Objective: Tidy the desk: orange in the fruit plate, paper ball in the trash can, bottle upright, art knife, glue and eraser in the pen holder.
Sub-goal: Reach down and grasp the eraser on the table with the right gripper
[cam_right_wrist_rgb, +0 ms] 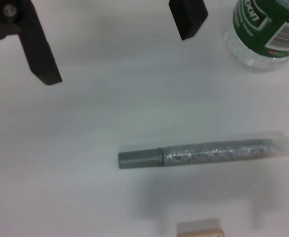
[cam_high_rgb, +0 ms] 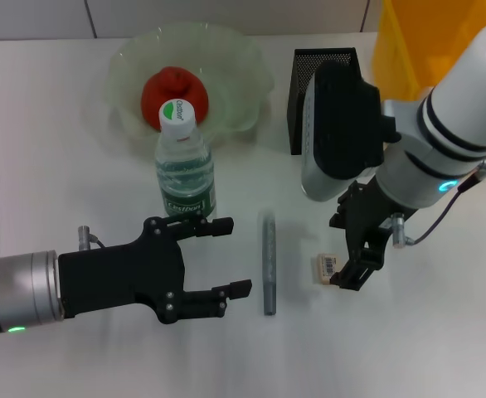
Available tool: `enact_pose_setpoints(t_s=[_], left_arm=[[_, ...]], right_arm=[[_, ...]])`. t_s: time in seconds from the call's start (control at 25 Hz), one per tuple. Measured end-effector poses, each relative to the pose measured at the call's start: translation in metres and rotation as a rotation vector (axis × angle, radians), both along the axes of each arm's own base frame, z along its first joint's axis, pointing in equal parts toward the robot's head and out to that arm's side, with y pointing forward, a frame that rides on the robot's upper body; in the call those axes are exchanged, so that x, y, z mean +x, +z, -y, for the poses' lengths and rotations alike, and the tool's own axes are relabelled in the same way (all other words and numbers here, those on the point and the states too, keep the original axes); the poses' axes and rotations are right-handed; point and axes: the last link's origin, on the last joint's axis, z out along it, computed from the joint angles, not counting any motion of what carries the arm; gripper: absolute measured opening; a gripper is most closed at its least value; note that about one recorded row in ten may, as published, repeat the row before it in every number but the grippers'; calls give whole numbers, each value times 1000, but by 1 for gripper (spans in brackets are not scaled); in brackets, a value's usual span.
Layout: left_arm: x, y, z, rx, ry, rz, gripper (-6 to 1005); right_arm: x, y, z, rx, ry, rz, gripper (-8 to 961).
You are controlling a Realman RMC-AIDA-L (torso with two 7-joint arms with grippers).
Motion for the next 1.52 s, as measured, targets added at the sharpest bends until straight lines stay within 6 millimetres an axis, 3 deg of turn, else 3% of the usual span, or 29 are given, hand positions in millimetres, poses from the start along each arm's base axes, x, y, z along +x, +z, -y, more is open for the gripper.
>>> enact_pose_setpoints(t_s=[0.44, 0.52, 1.52], left_arm=[[-4, 3, 2, 7, 10, -6, 786], [-4, 3, 2, 7, 10, -6, 786], [-3, 3, 1, 8, 5, -7, 786]], right_arm=[[6, -12, 4, -13, -2, 13, 741], [7, -13, 3, -10, -6, 13, 596], [14, -27, 2, -18, -24, 22, 514]])
